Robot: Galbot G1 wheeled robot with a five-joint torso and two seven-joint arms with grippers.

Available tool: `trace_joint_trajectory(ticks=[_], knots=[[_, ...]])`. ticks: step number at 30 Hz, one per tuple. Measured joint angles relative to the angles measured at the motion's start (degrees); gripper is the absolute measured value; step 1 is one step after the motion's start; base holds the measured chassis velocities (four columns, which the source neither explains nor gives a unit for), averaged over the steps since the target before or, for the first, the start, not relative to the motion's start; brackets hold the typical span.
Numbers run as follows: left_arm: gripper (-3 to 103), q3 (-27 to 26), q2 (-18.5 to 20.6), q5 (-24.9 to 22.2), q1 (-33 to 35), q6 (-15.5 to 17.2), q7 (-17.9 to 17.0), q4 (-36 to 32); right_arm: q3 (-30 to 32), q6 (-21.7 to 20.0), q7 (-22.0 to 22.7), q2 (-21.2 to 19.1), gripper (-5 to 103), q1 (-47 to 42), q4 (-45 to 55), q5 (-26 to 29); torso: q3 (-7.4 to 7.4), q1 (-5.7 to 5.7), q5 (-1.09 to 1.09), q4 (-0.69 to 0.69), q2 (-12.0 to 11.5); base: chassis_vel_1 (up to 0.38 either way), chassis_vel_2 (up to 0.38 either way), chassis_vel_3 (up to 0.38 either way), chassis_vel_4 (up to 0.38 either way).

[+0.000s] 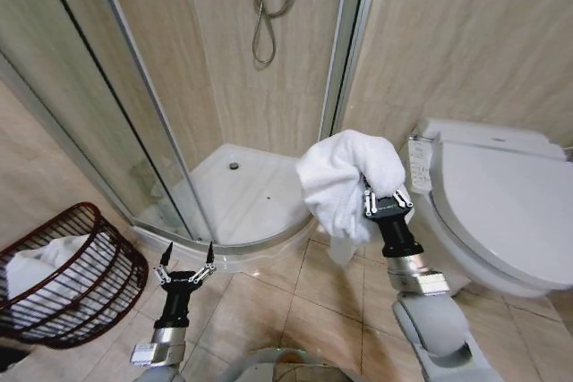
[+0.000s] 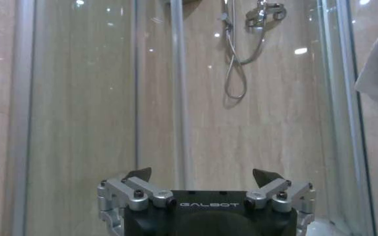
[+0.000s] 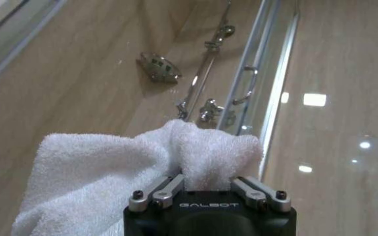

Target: Discard the used towel into the hamper.

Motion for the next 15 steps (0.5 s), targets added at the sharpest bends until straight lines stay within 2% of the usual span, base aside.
trace_joint_trajectory(ticks=[15], knots=[[100, 0.06, -0.03, 0.12, 0.21, -0.27, 0.86, 0.32, -0.17, 0.30, -0.10, 0.07, 13, 0.31, -0.19, -0.84, 0.00, 0.00, 0.00, 0.01, 0.00, 0.087, 0.086, 0.086, 0.083]])
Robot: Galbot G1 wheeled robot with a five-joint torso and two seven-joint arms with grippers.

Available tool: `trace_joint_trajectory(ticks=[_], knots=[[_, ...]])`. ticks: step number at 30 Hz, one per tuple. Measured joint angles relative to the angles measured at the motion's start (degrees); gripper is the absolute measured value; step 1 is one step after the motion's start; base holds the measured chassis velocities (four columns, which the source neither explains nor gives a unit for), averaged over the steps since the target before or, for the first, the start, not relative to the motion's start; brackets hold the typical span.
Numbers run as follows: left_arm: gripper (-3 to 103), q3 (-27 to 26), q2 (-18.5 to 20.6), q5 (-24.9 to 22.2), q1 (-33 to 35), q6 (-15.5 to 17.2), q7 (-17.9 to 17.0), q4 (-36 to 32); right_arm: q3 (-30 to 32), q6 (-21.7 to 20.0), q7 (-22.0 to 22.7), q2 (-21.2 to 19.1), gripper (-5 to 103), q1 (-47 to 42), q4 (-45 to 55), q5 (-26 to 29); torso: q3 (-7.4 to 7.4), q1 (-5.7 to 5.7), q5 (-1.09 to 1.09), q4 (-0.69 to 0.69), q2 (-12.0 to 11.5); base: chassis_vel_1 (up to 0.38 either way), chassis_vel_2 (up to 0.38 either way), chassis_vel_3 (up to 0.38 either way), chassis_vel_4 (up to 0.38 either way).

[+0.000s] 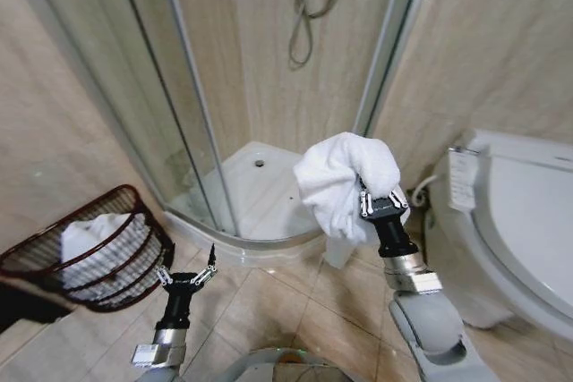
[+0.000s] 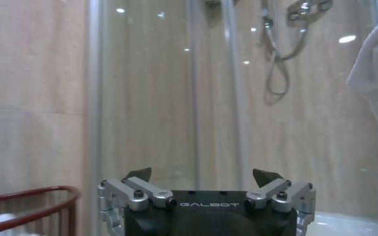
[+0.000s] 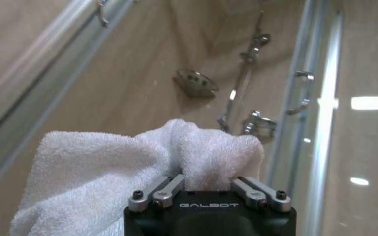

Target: Discard the used towel into the hamper.

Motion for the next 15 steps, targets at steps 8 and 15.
trace_joint_trajectory(ticks=[8, 15], knots=[[100, -0.14, 0.02, 0.02, -0.02, -0.07, 0.10, 0.12, -0.26, 0.14, -0.27, 0.18, 13, -0.04, -0.08, -0.60, 0.00, 0.00, 0.00, 0.00, 0.00, 0.100, 0.098, 0.095, 0.110], [100, -0.22, -0.02, 0.11, -0.09, -0.07, 0.31, 0.25, -0.34, 0.16, -0.31, 0.33, 13, 0.08, -0.33, -0.72, 0.00, 0.00, 0.00, -0.01, 0.00, 0.084, 0.094, 0.090, 0.099]])
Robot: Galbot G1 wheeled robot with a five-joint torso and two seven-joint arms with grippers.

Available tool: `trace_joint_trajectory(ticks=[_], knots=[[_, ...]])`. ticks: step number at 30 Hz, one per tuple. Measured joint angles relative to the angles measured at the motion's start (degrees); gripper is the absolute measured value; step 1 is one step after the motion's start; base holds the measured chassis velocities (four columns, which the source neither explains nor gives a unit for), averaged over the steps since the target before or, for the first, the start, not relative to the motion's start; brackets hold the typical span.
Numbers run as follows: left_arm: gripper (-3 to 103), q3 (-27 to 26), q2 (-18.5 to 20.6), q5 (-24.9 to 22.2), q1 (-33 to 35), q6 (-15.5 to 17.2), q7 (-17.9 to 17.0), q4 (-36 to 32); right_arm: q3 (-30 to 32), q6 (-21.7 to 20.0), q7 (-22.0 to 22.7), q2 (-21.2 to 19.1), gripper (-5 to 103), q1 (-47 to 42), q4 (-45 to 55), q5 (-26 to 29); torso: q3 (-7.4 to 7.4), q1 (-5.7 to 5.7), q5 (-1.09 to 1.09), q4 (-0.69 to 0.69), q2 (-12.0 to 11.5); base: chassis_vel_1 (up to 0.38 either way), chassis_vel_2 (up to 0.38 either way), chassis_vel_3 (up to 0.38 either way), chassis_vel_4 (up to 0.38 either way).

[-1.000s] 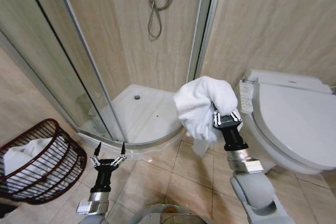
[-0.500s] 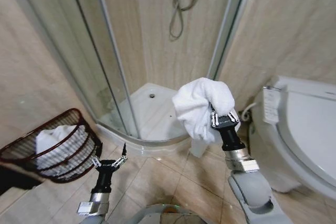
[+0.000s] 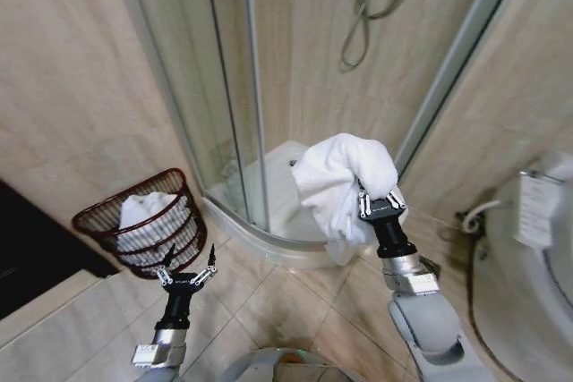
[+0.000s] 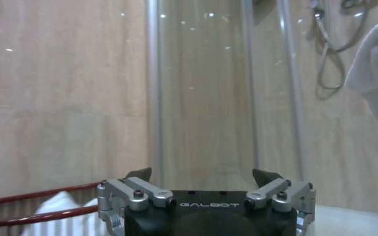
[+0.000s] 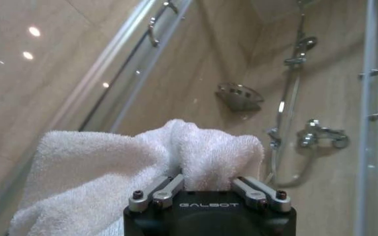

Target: Discard the used towel into the hamper.

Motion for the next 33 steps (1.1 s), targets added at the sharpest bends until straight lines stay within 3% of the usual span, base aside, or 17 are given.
trace_joint_trajectory(ticks=[33], knots=[[100, -0.62, -0.42, 0.33, -0.66, -0.44, 1.30, 0.63, -0.83, 0.45, -0.13, -0.01, 13, 0.90, -1.08, 0.07, 0.00, 0.00, 0.01, 0.02, 0.00, 0.098, 0.101, 0.093, 0.096]])
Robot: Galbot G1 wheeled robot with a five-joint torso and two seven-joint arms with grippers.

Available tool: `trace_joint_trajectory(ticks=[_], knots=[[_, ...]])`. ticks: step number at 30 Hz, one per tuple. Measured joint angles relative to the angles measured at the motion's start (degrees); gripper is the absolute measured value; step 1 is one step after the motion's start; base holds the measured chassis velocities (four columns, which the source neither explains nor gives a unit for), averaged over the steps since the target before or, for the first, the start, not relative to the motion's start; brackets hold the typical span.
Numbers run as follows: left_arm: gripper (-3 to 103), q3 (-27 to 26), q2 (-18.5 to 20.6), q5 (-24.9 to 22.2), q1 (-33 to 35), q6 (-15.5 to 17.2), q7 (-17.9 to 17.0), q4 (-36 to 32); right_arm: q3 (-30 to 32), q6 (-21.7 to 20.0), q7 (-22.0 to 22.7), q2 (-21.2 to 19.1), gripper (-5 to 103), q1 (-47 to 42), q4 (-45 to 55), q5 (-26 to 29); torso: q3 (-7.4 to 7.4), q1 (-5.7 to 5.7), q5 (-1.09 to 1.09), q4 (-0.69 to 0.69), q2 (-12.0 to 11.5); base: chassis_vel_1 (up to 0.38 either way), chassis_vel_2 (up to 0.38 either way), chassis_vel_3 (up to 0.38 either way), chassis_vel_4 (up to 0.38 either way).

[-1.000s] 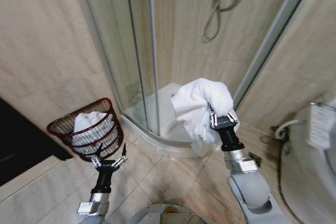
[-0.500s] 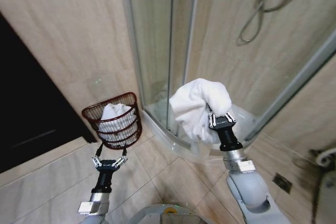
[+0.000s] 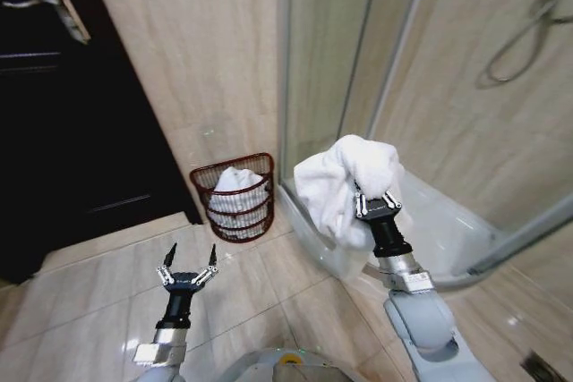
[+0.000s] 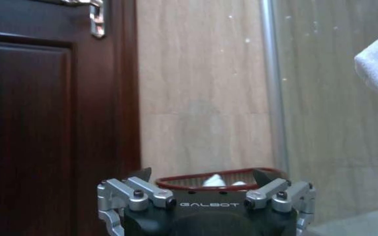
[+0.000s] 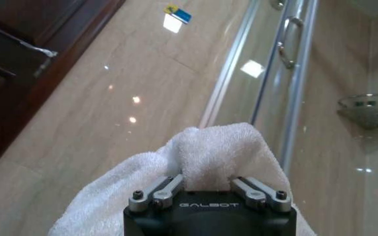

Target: Discard the used towel into the hamper.

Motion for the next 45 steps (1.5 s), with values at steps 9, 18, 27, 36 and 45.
trace_joint_trajectory(ticks=[9, 18, 27, 36, 45], knots=[[100, -0.09, 0.01, 0.16, -0.38, -0.81, 0.00, 0.87, -0.34, -1.13, 0.13, 0.41, 13, 0.58, -0.74, -0.03, 0.00, 0.00, 0.00, -0.03, 0.00, 0.012, 0.019, 0.018, 0.016], [100, -0.46, 0.26, -0.08, -0.55, -0.82, 0.00, 0.88, -0.62, -1.41, -0.11, 0.42, 13, 0.87, -1.38, 0.05, 0.00, 0.00, -0.01, -0.02, 0.00, 0.010, 0.013, -0.013, -0.012], [100, -0.63, 0.32, -0.22, -0.60, -0.75, -0.04, 0.88, -0.93, -1.34, -0.90, 0.66, 13, 0.90, -1.49, -0.09, 0.00, 0.00, -0.02, -0.01, 0.00, 0.059, 0.073, -0.066, -0.073], [100, -0.26, 0.25, 0.36, -0.45, 0.56, -0.70, 0.91, -1.16, -1.27, -1.29, 0.84, 13, 0.90, -1.63, -0.25, 0.00, 0.00, -0.03, -0.01, 0.00, 0.067, 0.067, -0.063, -0.067], [100, -0.30, 0.15, 0.43, -0.47, 1.17, -0.85, 0.60, -1.28, -1.20, -1.51, 0.79, 13, 0.95, -1.86, -0.30, 0.00, 0.00, -0.01, -0.02, 0.00, 0.066, 0.064, -0.052, -0.050]])
